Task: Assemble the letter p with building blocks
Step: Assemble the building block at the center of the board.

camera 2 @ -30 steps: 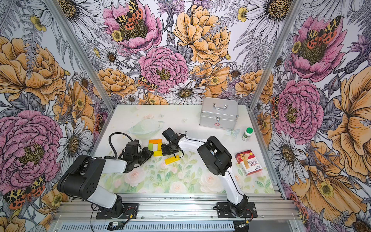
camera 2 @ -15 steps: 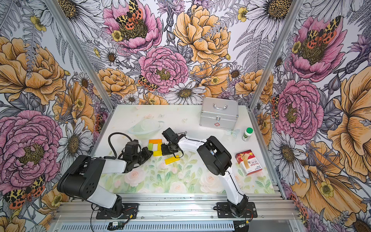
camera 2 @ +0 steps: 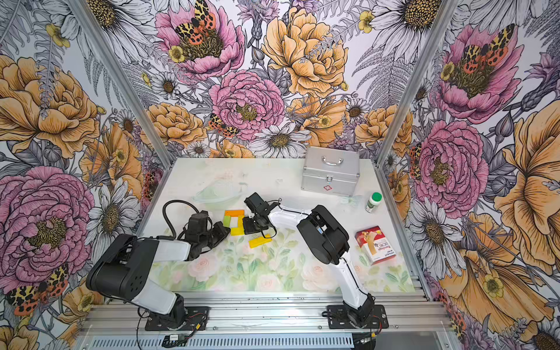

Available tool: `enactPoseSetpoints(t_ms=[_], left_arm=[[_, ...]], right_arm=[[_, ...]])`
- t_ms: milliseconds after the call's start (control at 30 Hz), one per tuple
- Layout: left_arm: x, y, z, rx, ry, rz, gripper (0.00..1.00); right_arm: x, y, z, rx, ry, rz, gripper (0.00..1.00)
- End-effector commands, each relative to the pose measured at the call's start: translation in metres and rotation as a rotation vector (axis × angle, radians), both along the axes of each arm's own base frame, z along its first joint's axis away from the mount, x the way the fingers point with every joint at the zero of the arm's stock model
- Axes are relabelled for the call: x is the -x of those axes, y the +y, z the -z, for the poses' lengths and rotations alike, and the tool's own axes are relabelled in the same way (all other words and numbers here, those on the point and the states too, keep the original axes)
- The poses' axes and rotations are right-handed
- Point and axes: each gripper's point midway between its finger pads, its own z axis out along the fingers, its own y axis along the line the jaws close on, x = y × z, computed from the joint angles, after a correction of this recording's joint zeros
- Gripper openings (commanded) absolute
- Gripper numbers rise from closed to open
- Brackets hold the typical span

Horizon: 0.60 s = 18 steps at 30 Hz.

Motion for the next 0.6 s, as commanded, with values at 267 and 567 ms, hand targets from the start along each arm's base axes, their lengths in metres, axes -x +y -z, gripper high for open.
enactPoseSetpoints(t_ms=[267,567], left_arm=[[0.006,-0.005,-0.032,0.042,-0.07,0.027,0.05],[0.01,0.019,-0.051,-0.071,-0.12,-0.042,0.14]], right_arm=[[0.023,-0.019,0.031,0.093,0.063,0.009,0.0],[0.026,-0.026,0.03,0.103,0.063,0.016,0.0]])
